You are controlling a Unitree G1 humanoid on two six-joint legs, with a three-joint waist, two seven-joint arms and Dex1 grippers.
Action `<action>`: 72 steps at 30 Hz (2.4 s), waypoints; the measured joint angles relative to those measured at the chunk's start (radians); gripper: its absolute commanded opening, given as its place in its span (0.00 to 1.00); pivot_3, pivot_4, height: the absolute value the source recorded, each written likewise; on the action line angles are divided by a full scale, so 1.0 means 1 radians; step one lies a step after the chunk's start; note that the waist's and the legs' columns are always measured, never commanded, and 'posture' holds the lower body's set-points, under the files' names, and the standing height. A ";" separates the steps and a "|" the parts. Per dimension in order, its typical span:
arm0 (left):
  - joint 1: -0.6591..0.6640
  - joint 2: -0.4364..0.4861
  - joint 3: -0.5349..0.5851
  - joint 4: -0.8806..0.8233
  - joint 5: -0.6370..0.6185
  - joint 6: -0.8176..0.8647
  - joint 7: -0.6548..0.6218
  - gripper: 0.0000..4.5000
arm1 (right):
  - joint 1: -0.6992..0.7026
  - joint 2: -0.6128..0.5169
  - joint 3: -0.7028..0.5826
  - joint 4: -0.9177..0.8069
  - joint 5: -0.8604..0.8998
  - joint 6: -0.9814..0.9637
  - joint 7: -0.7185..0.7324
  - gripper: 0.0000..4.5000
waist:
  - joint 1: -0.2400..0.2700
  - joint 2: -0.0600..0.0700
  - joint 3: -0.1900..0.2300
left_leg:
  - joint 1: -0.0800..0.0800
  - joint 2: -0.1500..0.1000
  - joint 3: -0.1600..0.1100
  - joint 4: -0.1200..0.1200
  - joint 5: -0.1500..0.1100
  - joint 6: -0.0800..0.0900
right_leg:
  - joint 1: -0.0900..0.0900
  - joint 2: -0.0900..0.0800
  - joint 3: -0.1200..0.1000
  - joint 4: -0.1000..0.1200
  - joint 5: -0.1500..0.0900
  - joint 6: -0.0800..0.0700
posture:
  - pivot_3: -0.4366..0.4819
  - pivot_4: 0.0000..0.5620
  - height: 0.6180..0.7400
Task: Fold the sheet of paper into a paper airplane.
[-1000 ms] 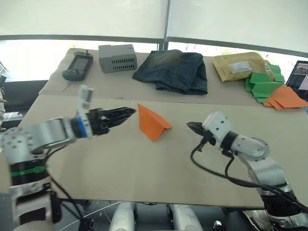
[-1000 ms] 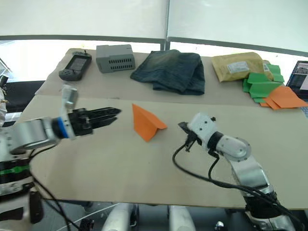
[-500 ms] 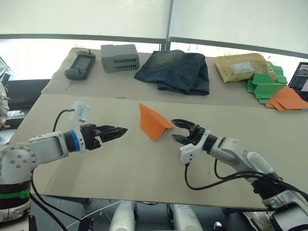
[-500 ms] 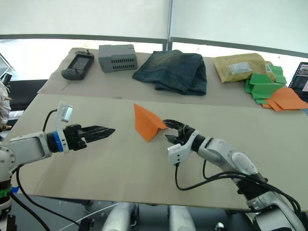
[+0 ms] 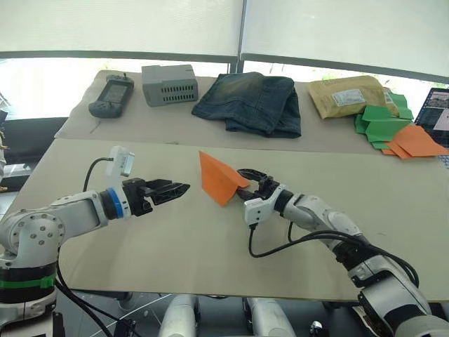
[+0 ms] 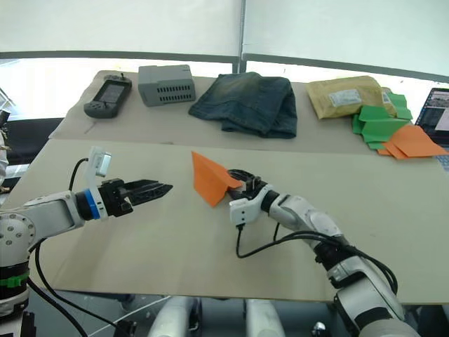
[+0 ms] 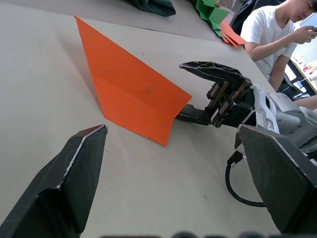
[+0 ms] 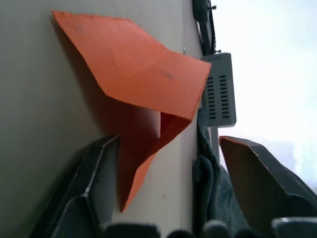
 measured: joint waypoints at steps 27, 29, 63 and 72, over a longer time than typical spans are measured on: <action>-0.032 -0.035 -0.014 0.061 0.165 -0.015 -0.118 1.00 | 0.105 -0.109 -0.483 -0.517 1.632 1.594 0.669 0.01 | 0.010 0.000 0.000 | 0.000 0.004 -0.002 0.000 0.000 0.000 | 0.002 0.002 -0.006 0.000 -0.001 -0.003 | 0.48 0.27 0.82; -0.032 -0.037 -0.014 0.063 0.168 -0.016 -0.126 1.00 | 0.123 -0.121 -0.496 -0.514 1.695 1.724 0.654 0.01 | 0.009 0.000 0.000 | 0.000 0.004 -0.002 0.000 0.000 0.000 | 0.001 0.003 -0.006 0.000 -0.001 -0.003 | 0.48 0.27 0.82; -0.188 -0.109 -0.119 0.114 0.284 -0.106 -0.388 1.00 | 0.126 -0.335 -0.471 -0.415 1.353 1.513 0.836 0.80 | 0.020 0.000 0.000 | -0.002 0.004 -0.003 0.002 0.000 0.000 | 0.001 0.003 -0.006 -0.001 -0.003 0.001 | 0.48 0.27 0.82; -0.343 -0.196 -0.194 0.297 0.446 -0.239 -0.397 1.00 | 0.195 -0.312 -0.533 -0.653 1.362 1.472 0.786 0.24 | 0.028 0.000 0.000 | -0.002 0.004 -0.003 0.002 0.000 0.000 | 0.001 0.003 -0.006 -0.001 -0.002 0.000 | 0.48 0.27 0.82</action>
